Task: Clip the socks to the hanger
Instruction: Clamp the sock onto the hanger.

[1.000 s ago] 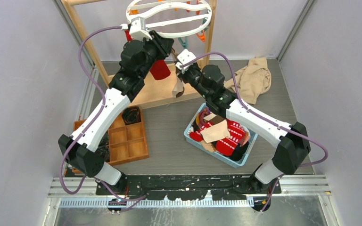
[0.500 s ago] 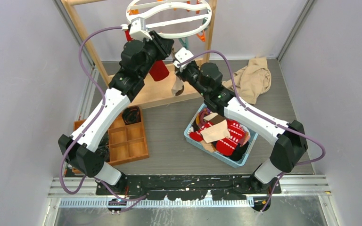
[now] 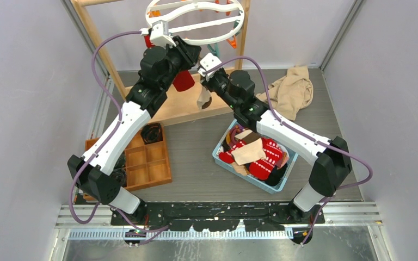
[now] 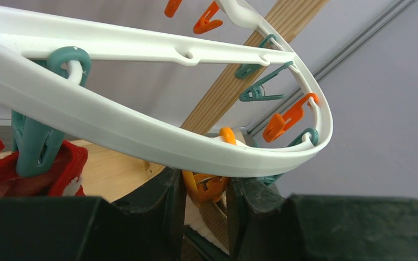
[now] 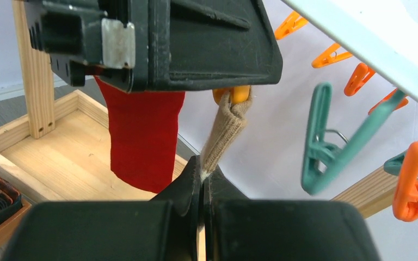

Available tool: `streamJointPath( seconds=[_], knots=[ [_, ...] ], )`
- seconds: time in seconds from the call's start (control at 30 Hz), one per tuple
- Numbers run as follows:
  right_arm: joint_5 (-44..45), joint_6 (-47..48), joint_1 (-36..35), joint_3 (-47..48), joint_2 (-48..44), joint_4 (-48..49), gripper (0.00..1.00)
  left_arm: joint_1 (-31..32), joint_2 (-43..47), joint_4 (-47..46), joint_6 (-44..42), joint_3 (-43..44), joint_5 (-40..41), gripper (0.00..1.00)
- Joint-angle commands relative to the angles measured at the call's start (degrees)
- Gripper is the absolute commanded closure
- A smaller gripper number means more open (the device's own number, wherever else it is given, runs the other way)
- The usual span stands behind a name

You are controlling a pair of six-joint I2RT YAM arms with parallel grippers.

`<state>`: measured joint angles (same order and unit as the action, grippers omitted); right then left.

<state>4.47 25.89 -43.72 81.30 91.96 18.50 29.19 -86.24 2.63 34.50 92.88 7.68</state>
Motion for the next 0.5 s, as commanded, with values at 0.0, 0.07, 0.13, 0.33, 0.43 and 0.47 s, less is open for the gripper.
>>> streamJointPath(
  seconds=[0.0,0.07,0.13,0.33,0.43,0.47],
  knots=[
    [0.3,0.74,0.23,3.67,0.62,3.68,0.99,-0.1,-0.4,-1.03,0.95,2.75,0.23,0.93],
    [0.28,0.74,0.15,4.34,0.97,3.86,0.99,-0.1,-0.39,-1.11,1.06,2.67,0.16,0.93],
    [0.3,0.84,0.18,5.01,1.36,4.07,0.99,-0.1,-0.4,-1.08,1.1,2.57,0.14,0.92],
    [0.28,1.01,0.14,5.8,2.08,4.44,0.99,-0.1,-0.39,-1.15,1.52,2.39,0.05,0.92],
    [0.36,1.0,0.14,5.66,2.11,4.44,0.99,-0.1,-0.22,-1.14,1.98,2.39,0.05,0.8],
    [0.41,1.0,0.21,5.43,2.03,4.48,0.99,-0.1,-0.17,-1.0,2.19,2.39,0.17,0.72]
  ],
)
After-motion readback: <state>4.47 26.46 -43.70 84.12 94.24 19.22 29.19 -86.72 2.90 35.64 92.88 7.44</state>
